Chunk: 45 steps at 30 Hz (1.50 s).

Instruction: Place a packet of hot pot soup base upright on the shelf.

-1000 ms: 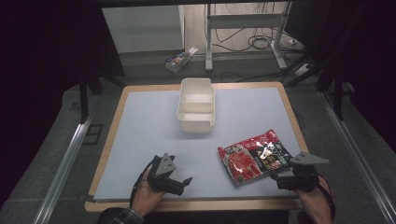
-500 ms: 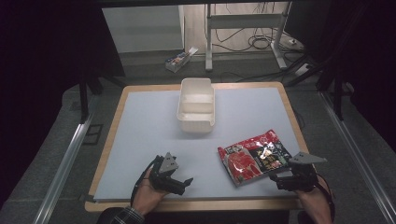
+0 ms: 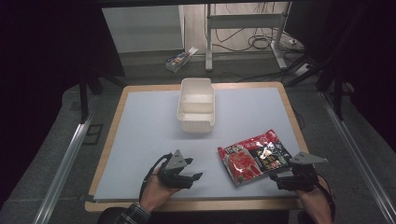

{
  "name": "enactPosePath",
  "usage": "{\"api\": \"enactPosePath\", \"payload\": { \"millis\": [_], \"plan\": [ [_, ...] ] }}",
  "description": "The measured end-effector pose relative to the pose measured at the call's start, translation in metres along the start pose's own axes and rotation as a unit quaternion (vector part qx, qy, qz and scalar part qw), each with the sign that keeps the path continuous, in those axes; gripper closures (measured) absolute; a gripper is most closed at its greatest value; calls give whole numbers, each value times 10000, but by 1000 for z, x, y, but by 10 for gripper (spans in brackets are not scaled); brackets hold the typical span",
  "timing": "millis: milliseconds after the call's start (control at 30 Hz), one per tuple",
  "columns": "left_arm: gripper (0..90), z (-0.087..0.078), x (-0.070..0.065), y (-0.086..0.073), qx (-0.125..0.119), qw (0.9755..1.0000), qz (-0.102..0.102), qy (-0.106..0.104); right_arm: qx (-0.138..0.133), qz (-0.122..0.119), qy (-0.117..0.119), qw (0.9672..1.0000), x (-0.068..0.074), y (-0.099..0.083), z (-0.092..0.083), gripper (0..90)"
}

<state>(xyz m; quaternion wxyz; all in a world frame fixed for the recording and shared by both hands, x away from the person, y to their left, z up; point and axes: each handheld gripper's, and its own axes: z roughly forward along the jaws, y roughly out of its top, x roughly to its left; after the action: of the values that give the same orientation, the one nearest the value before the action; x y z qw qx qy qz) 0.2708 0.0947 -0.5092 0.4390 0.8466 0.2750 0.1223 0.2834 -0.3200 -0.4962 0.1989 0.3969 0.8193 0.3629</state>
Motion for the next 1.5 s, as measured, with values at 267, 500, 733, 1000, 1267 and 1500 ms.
{"api": "enactPosePath", "payload": {
  "millis": [267,500,733,1000,1267,1500],
  "plan": [
    [624,14,-5,12,-88,9991,137,-401,-10,-26,-18,10000,0,0,-1,67],
    [861,25,-11,20,-57,9979,321,-556,17,-31,-19,10000,-1,0,-1,67],
    [899,37,-9,30,-109,9969,291,-729,23,-52,15,10000,0,0,0,67],
    [898,65,-14,50,-64,9953,514,-817,53,-37,48,10000,0,-1,1,68],
    [897,94,-20,64,5,9945,674,-799,73,-37,50,10000,-1,-1,2,69],
    [900,109,-21,59,187,9947,655,-763,30,-7,146,9999,-2,-2,1,69]
  ]
}}
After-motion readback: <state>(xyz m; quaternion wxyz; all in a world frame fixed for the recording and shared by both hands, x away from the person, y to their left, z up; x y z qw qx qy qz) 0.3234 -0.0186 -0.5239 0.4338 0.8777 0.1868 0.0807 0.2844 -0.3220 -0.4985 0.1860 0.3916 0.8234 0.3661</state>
